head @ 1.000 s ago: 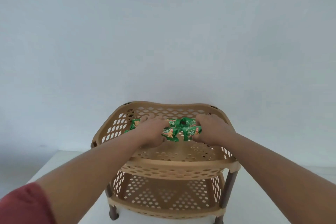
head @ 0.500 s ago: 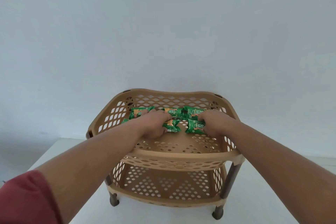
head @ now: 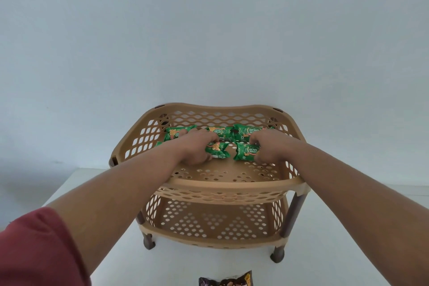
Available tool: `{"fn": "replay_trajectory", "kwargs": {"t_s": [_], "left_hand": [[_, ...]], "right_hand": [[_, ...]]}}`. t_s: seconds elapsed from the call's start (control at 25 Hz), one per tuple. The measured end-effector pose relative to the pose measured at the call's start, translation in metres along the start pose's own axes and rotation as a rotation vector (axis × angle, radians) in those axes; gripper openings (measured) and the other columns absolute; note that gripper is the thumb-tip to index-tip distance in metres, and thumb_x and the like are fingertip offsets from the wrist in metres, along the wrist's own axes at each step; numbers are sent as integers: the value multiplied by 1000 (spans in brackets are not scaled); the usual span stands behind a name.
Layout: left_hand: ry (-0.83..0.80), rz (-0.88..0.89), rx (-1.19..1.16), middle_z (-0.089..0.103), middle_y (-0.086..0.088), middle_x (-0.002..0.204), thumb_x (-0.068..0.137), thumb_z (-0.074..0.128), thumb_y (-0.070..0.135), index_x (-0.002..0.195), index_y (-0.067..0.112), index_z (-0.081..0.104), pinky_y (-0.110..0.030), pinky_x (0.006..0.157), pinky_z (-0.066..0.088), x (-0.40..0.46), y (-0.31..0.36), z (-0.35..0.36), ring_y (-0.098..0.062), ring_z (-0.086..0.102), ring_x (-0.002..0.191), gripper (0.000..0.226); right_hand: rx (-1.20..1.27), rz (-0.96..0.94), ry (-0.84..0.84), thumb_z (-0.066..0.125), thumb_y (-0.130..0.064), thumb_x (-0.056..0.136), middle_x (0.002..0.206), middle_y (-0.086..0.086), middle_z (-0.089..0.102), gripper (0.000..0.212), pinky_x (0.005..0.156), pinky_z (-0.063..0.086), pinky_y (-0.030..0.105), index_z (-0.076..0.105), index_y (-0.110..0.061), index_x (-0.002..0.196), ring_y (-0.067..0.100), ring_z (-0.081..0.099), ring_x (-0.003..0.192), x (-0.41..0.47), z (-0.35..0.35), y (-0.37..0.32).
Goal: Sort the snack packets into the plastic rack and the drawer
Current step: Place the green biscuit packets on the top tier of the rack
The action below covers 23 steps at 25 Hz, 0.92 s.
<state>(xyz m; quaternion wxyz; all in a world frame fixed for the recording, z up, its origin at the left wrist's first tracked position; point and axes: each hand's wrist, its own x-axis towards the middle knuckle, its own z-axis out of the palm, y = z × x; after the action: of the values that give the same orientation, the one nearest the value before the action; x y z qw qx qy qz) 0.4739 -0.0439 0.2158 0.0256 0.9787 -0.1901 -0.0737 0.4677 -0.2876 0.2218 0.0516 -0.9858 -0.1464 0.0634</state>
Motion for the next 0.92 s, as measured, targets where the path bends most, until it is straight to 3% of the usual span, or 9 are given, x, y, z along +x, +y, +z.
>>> {"fn": "replay_trajectory", "kwargs": {"t_s": [0.24, 0.4, 0.48, 0.52, 0.64, 0.76, 0.84, 0.92], "left_hand": [[3, -2, -4, 46, -2, 150, 92, 69, 41, 150, 36, 38, -51, 114, 21, -2, 2, -4, -29, 37, 142, 67], [67, 31, -102, 40, 0, 160, 94, 70, 39, 156, 30, 35, -50, 122, 18, -23, 9, -23, -25, 33, 148, 72], [195, 71, -216, 49, 0, 154, 93, 73, 34, 151, 26, 45, -44, 120, 29, -47, 15, -39, -23, 42, 143, 65], [281, 95, -265, 56, 0, 147, 92, 74, 32, 146, 25, 52, -41, 116, 36, -62, 17, -47, -21, 49, 137, 58], [520, 215, -341, 69, 2, 112, 91, 73, 26, 117, 23, 68, -32, 95, 49, -119, 22, -48, -14, 62, 107, 27], [572, 254, -418, 62, 8, 86, 87, 71, 28, 92, 29, 66, -21, 75, 45, -185, 33, -10, -8, 57, 84, 7], [485, 213, -484, 60, 14, 82, 87, 70, 31, 88, 32, 65, -18, 68, 42, -224, 43, 37, -7, 57, 82, 6], [319, 154, -533, 62, 18, 88, 90, 73, 31, 95, 34, 67, -18, 72, 45, -256, 57, 94, -3, 58, 86, 8]], "right_hand": [[-30, 0, 62, 81, -43, 75, 133, 4, 59, 69, 89, 46, 34, 53, -22, 135, 26, 56, 118, 4, 0, 1], [12, -15, 155, 77, -49, 79, 134, 2, 60, 65, 97, 46, 37, 58, -21, 134, 24, 54, 123, -10, -11, -7], [96, -48, 313, 73, -48, 84, 131, 2, 62, 56, 98, 45, 36, 62, -20, 130, 23, 55, 121, -30, -22, -21], [129, -91, 433, 72, -46, 85, 126, 0, 65, 49, 94, 43, 30, 65, -20, 126, 20, 57, 117, -42, -26, -31], [288, -278, 698, 70, -39, 85, 103, -9, 70, 27, 79, 35, 16, 72, -23, 107, 10, 61, 95, -95, -25, -69], [427, -444, 684, 66, -38, 88, 87, -17, 63, 16, 74, 42, 14, 70, -25, 97, 4, 57, 82, -157, 1, -91], [427, -487, 583, 64, -37, 90, 83, -16, 62, 14, 70, 43, 14, 69, -25, 95, 5, 57, 78, -193, 32, -90], [488, -414, 422, 66, -36, 89, 82, -17, 63, 11, 67, 43, 15, 69, -27, 95, 5, 59, 77, -224, 74, -80]]}}
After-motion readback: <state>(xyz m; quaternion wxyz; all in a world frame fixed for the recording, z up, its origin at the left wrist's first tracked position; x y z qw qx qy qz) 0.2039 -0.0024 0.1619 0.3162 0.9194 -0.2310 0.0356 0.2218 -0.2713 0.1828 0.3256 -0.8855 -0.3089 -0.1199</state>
